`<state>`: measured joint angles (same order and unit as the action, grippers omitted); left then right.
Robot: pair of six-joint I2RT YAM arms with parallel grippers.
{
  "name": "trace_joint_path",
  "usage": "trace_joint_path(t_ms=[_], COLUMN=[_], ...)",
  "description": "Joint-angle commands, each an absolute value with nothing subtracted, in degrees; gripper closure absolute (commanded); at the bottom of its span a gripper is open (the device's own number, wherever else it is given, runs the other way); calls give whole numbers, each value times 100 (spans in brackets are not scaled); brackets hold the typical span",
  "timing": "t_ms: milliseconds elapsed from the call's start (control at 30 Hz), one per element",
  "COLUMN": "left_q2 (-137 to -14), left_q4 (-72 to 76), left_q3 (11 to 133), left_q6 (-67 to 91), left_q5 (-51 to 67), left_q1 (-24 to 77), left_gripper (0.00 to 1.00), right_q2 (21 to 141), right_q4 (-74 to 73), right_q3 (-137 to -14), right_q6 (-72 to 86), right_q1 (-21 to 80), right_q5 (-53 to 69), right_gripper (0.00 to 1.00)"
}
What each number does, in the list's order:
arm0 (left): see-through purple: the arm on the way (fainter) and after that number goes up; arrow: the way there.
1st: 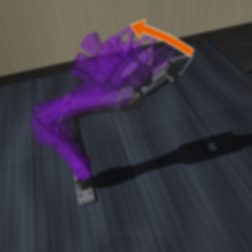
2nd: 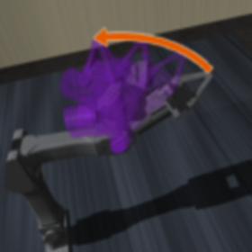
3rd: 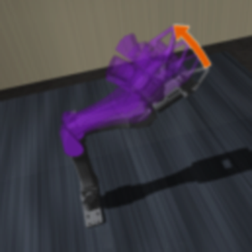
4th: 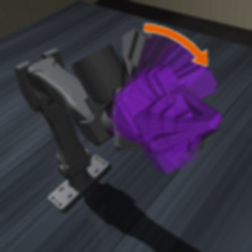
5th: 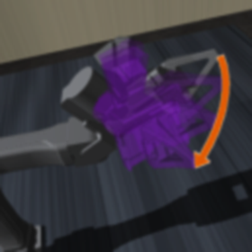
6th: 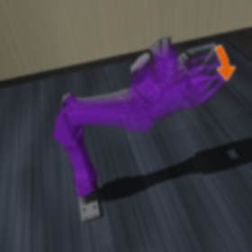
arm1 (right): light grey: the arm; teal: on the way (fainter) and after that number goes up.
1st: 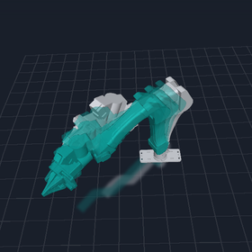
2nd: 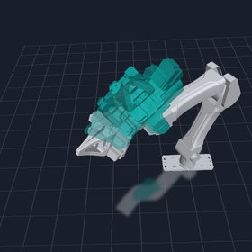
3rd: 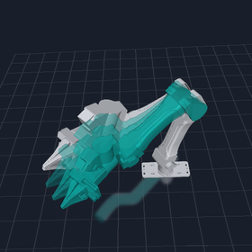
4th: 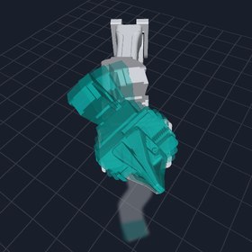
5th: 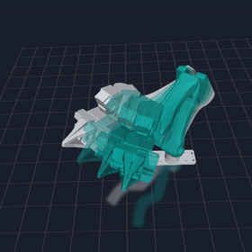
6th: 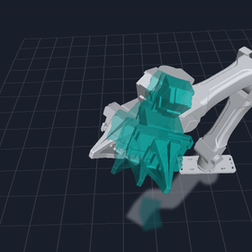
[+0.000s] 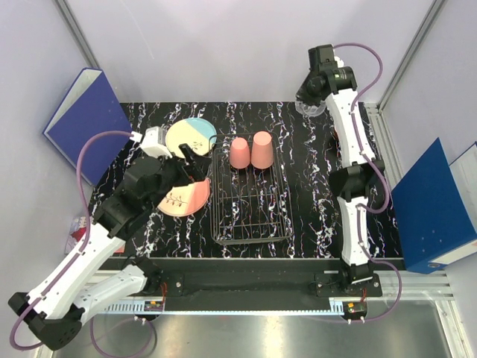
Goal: Unload the mixed dishes from the dish rack
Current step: Place the cup at the center of the board.
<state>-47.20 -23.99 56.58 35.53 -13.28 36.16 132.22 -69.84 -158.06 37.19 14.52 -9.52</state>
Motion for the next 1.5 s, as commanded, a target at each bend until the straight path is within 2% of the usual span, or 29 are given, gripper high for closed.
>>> trace_joint_path(t_ms=[0, 200, 367, 900, 1033, 1100, 1233, 1467], left_q2=[-4526, -4693, -4947, -5396, -5388, -5361, -5309, -5282], left_q4=[-2382, -2391, -2391, -2355, -2347, -2355, -2355, -2408], left_q3=[5468, 5134, 5080, 4984, 4940, 4913, 4869, 4869], left_q6=[3506, 3638, 3674, 3735, 3735, 3770, 3823, 3859], left_q5=[-1512, -1389, -1292, -976, -958, -967, -958, -1002], left_q1=[3612, 3612, 3612, 3612, 3612, 3612, 3612, 3612], left_gripper=[1, 1, 1, 1, 1, 1, 1, 1], right_q2=[13386, 13973, 14089, 14722, 14809, 14783, 14617, 13775], right_q4=[-8105, -7962, -7866, -7875, -7892, -7892, -7892, -7831], right_q3=[-15989, -15821, -15531, -15223, -15267, -15267, -15240, -15302], right_q6=[4271, 4280, 4035, 3665, 3542, 3516, 3507, 3559], right_q1=[959, 958, 1230, 1459, 1529, 1538, 1547, 1564], right_q5=[-360, -422, -826, -984, -958, -984, -1090, -1160], right_gripper=[100, 100, 100, 100, 90, 80, 67, 52])
